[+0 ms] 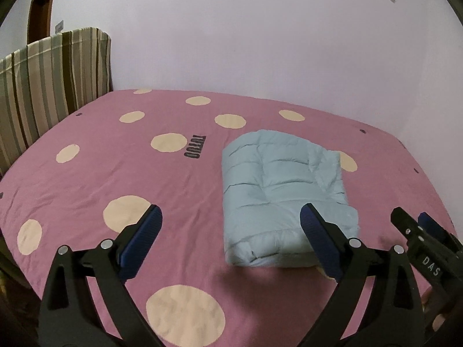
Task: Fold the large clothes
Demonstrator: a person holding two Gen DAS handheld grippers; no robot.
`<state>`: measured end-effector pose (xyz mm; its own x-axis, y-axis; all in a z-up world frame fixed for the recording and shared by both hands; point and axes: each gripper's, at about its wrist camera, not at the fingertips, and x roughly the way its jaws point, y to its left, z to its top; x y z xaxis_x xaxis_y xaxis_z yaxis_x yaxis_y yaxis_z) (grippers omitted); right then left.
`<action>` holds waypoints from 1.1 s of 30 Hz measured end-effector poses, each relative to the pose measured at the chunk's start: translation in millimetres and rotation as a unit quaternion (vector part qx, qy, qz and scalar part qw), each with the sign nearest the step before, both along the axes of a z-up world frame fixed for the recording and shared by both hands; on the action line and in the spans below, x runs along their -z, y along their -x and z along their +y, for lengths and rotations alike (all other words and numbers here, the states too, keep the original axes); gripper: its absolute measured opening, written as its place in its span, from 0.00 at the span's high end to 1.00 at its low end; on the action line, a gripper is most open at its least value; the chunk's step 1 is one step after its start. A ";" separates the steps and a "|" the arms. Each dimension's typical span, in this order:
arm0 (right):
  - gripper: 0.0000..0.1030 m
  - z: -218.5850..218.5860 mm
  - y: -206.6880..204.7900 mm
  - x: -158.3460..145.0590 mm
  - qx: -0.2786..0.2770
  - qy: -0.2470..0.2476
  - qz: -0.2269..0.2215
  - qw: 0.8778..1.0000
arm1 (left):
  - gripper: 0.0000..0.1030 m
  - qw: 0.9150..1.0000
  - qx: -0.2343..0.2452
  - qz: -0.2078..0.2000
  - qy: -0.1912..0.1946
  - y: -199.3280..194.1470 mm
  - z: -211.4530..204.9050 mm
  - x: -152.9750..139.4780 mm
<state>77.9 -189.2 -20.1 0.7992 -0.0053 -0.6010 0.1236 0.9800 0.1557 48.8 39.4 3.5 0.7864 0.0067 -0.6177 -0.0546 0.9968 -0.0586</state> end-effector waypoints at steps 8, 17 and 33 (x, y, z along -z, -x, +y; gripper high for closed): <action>0.22 5.8 18.6 -7.7 -0.004 0.009 -0.011 1.000 | 0.06 1.000 -0.002 -0.015 -0.018 23.1 -6.1 -7.7; 0.22 9.3 28.8 -15.3 -0.005 0.011 -0.020 1.000 | 0.06 1.000 0.007 -0.013 -0.015 32.0 -12.3 -14.0; 0.22 11.9 31.9 -17.5 -0.006 0.013 -0.023 1.000 | 0.06 1.000 0.011 -0.011 -0.016 33.7 -14.8 -18.0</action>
